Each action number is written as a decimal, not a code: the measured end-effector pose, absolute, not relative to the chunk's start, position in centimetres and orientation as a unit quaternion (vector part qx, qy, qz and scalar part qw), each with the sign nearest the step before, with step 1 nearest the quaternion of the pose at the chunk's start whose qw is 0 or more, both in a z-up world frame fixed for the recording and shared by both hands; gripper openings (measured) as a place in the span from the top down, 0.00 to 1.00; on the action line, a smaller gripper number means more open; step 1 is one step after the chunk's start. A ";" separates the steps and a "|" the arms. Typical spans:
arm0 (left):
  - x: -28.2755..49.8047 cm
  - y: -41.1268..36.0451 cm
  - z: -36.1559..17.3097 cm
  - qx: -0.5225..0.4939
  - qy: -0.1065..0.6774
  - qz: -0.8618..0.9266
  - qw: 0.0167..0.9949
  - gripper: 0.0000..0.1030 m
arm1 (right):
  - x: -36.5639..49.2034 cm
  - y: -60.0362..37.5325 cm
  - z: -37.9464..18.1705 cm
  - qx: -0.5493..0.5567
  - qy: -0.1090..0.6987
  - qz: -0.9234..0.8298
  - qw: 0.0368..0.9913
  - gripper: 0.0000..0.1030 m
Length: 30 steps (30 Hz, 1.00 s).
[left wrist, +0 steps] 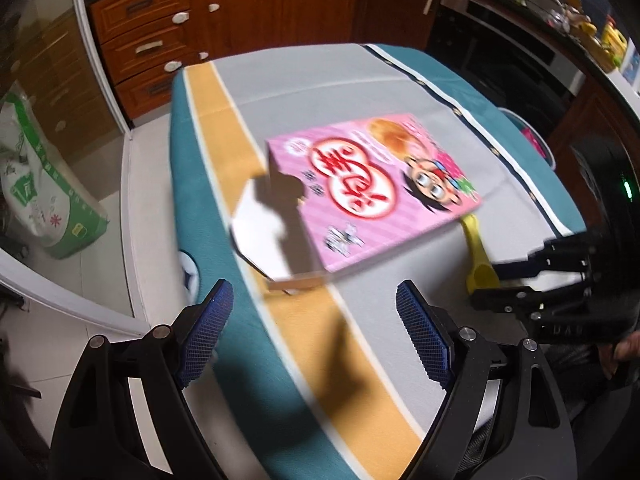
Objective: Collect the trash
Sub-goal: 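Grasp the yellow spoon with the right tool while the left tool grasps the pink box edge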
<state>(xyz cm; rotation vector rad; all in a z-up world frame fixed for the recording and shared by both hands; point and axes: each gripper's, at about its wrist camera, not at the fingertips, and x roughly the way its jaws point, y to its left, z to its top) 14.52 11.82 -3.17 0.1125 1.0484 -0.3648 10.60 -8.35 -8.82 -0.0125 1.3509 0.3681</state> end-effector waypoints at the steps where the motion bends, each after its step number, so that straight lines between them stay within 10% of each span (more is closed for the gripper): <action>1: 15.0 12.0 -3.2 0.049 0.497 -0.174 0.849 0.18 | 10.4 -8.1 -8.8 -0.021 0.615 0.171 0.769 0.70; 16: 16.1 8.0 -5.8 0.049 0.505 -0.273 0.818 0.19 | 11.9 -14.7 -7.0 0.060 0.591 0.129 0.794 0.71; 28: 16.9 2.4 -6.6 0.035 0.501 -0.310 0.807 0.41 | 12.7 -17.4 -6.5 0.107 0.580 0.107 0.800 0.70; 30: 16.9 1.4 -6.6 0.053 0.497 -0.307 0.810 0.61 | 12.9 -17.4 -6.7 0.114 0.580 0.103 0.800 0.70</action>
